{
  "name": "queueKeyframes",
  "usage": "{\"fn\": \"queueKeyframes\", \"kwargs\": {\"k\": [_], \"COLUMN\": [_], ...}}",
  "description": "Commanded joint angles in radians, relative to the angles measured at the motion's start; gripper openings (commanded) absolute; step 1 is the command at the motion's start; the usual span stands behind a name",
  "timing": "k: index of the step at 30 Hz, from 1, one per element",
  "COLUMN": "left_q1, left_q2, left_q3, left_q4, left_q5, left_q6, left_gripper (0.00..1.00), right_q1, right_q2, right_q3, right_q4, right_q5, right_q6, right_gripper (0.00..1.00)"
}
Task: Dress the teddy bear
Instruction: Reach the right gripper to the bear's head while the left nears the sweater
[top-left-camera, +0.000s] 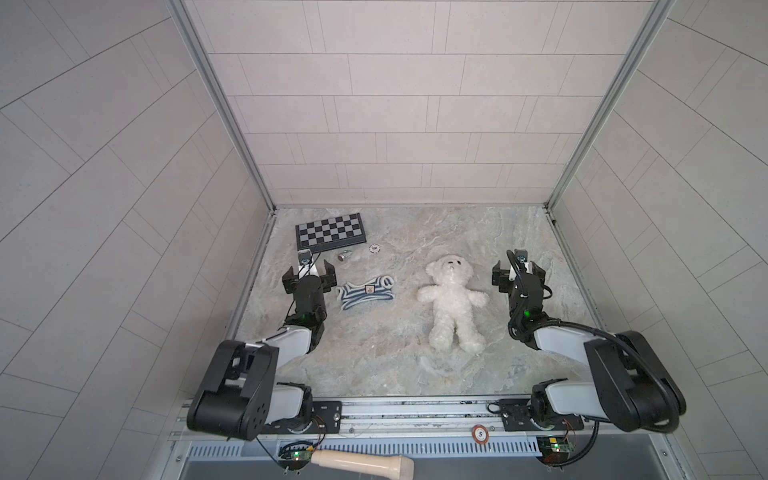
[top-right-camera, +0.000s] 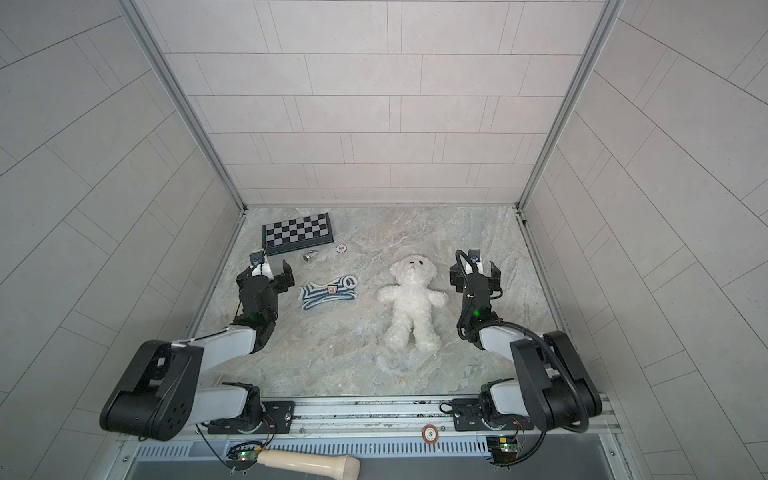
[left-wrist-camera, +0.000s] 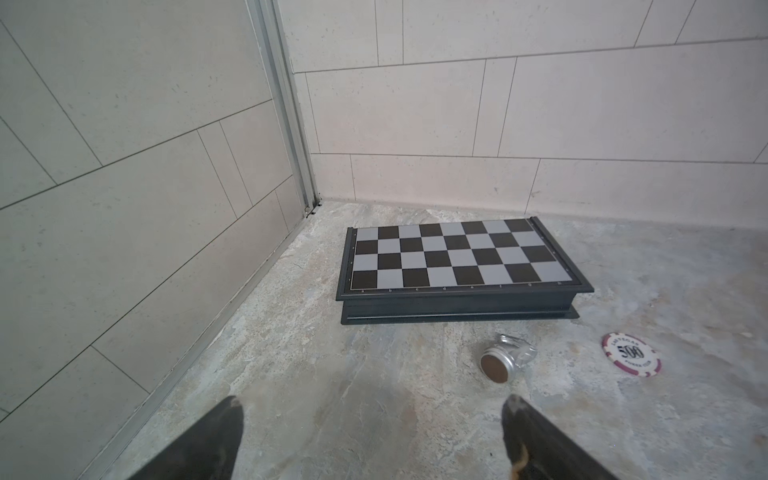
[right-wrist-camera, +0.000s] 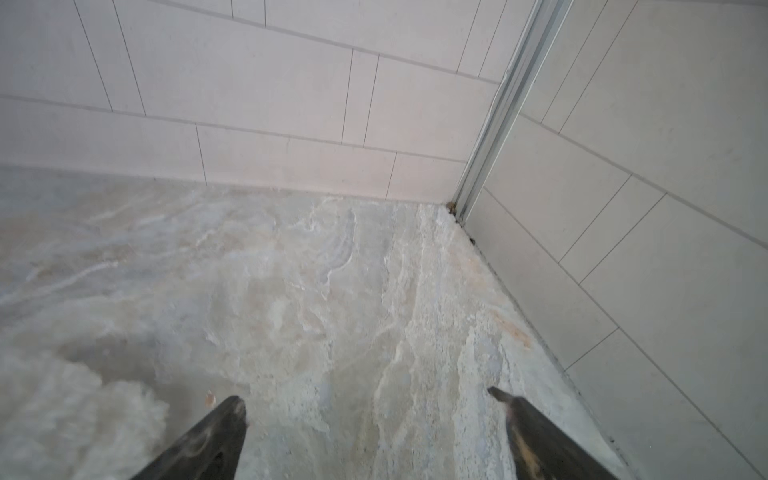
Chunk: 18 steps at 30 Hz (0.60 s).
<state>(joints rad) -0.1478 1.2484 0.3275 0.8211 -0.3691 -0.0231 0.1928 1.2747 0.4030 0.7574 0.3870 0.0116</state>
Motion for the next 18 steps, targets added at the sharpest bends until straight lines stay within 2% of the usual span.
{"fn": "queueKeyframes", "kwargs": {"k": [1,3,4,6,8,12,16,18], "left_q1": [0.005,0.000,-0.011,-0.035,-0.077,-0.135,-0.154,-0.196], "left_q2": [-0.163,-0.304,-0.359,-0.456,-0.503,-0.508,-0.493,-0.479], "left_q3": [0.019,0.030,0.041,0.053,0.051,0.076,0.077,0.077], "left_q4": [-0.158,-0.261,-0.332,-0.410,-0.431,-0.476,-0.515,-0.529], "left_q5": [0.087,0.186,0.188,0.249,0.273,0.346,0.415,0.418], "left_q6": [-0.068,-0.168,-0.242,-0.344,-0.414,-0.452,-0.470,-0.465], "left_gripper": [1.00,1.00,1.00,1.00,1.00,1.00,1.00,1.00], "right_q1": [0.068,0.125,0.140,0.164,0.210,0.277,0.366,0.403], "right_q2": [-0.096,-0.138,-0.148,-0.110,-0.026,0.093,0.141,0.149], "right_q3": [0.126,0.196,0.245,0.373,0.475,0.563,0.583,0.558], "right_q4": [-0.350,-0.493,-0.584,-0.798,-0.952,-1.101,-1.190,-1.220], "right_q5": [0.144,0.157,0.125,-0.026,-0.119,-0.278,-0.339,-0.330], "right_q6": [0.065,0.144,0.211,0.295,0.307,0.340,0.383,0.420], "right_gripper": [0.99,0.99,0.99,0.99,0.99,0.99,0.99,0.99]}}
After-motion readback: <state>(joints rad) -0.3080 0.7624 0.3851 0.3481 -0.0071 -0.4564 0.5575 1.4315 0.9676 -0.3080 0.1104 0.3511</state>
